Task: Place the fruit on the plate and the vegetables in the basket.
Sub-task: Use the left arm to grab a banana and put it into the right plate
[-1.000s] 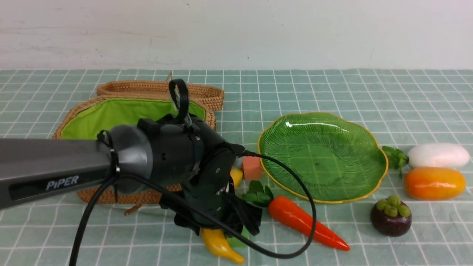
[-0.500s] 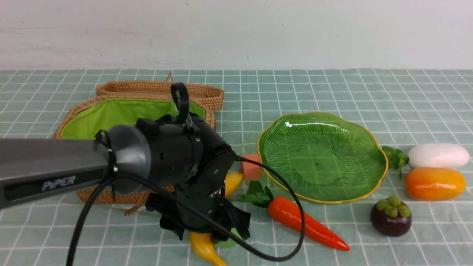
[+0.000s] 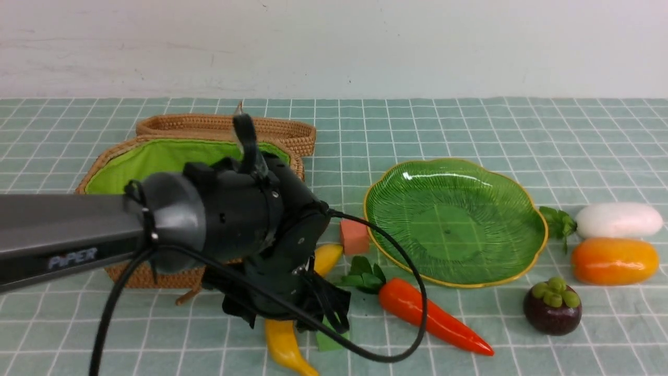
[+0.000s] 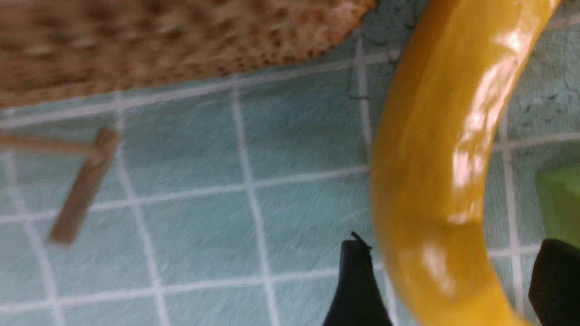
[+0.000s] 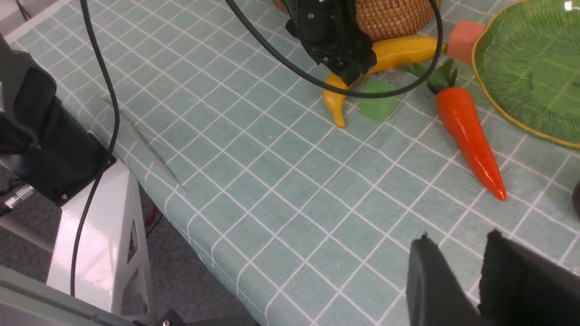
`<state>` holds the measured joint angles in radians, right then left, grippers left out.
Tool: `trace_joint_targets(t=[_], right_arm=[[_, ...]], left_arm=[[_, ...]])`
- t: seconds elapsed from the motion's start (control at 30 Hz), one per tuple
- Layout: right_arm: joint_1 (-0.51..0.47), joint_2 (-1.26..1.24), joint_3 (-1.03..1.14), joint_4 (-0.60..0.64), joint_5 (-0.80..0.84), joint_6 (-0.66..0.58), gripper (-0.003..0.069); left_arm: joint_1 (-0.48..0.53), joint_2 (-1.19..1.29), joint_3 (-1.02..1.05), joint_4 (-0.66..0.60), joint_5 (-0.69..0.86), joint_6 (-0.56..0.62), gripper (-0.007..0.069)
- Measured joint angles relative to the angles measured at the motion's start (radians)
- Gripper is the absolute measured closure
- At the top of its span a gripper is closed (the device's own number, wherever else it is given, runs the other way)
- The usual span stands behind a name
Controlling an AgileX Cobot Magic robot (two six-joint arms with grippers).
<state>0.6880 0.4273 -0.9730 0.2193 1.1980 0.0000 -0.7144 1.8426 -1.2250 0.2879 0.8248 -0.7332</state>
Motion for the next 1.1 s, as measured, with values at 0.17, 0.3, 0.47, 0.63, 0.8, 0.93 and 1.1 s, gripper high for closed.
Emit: trace_joint_targets(t=[0.17,0.3,0.47,0.63,0.8,0.93,1.1], right_arm=[[0.0,0.0,0.0,0.0,0.0,0.0,0.0477],[0.0,0.0,0.0,0.0,0.0,0.0,0.0477],[0.0,0.0,0.0,0.0,0.0,-0.009,0.0477],[0.0,0.0,0.0,0.002,-0.001,-0.017,0.0477],[0.0,0.0,0.0,0.002,-0.027,-0.02,0.0477],[0.0,0.0,0.0,-0.028,-0.087,-0.02,0.0477],[0.0,0.0,0.0,-0.192,-0.219,0.009,0.0477]], left_arm=[[0.0,0.072,0.0,0.002,-0.033,-0.008,0.0144],[0.0,0.093,-0.007,0.007,-0.024,-0.04,0.0176],[-0.005,0.095,-0.012,0.001,-0.012,-0.08,0.0332],[-0.007,0.064,-0.011,-0.001,0.073,-0.082,0.0321],[-0.017,-0.065,-0.027,-0.014,0.125,-0.086,0.0321],[-0.067,-0.153,-0.077,-0.01,0.158,-0.061,0.0321],[-0.139,-0.183,-0.228,0.011,0.075,0.275,0.0321]])
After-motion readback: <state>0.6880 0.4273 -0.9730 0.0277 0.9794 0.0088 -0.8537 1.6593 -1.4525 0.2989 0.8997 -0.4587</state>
